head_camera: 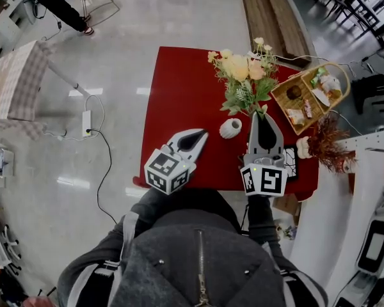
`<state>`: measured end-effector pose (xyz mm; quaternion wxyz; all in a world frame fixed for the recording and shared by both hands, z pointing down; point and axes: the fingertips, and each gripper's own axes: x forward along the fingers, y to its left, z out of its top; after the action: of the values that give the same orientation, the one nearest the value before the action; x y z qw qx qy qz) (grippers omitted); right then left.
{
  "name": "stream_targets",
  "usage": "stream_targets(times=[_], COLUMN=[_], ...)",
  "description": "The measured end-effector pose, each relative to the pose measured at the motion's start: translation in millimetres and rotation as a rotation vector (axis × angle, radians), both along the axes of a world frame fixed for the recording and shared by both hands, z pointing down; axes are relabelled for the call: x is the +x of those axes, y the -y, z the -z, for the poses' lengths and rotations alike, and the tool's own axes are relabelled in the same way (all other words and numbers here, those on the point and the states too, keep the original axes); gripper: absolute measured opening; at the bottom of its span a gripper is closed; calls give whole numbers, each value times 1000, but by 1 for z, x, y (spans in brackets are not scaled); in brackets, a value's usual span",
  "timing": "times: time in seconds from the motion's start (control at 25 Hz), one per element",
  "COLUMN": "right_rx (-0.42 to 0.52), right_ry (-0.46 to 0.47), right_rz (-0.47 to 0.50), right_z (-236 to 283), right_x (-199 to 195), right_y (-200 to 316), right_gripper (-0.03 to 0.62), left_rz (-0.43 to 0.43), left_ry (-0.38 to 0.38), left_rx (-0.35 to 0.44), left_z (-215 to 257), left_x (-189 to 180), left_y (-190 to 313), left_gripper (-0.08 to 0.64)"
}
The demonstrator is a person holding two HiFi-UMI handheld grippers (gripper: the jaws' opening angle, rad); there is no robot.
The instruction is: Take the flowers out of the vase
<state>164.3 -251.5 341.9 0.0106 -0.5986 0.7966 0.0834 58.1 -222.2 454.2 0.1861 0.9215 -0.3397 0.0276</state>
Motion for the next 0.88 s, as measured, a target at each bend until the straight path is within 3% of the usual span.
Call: stream_targets(times=[0.88], right_rx=[-118], right_ry=[33], right_rz=[-319], right_z=[-44], right_x=[104], right_y=[-46], right_gripper=[23], left_rz=[-128], left_ry=[19], left_rx=[-33], left_z=[-10], left_x=[34], left_y=[-3], left_gripper=[-2])
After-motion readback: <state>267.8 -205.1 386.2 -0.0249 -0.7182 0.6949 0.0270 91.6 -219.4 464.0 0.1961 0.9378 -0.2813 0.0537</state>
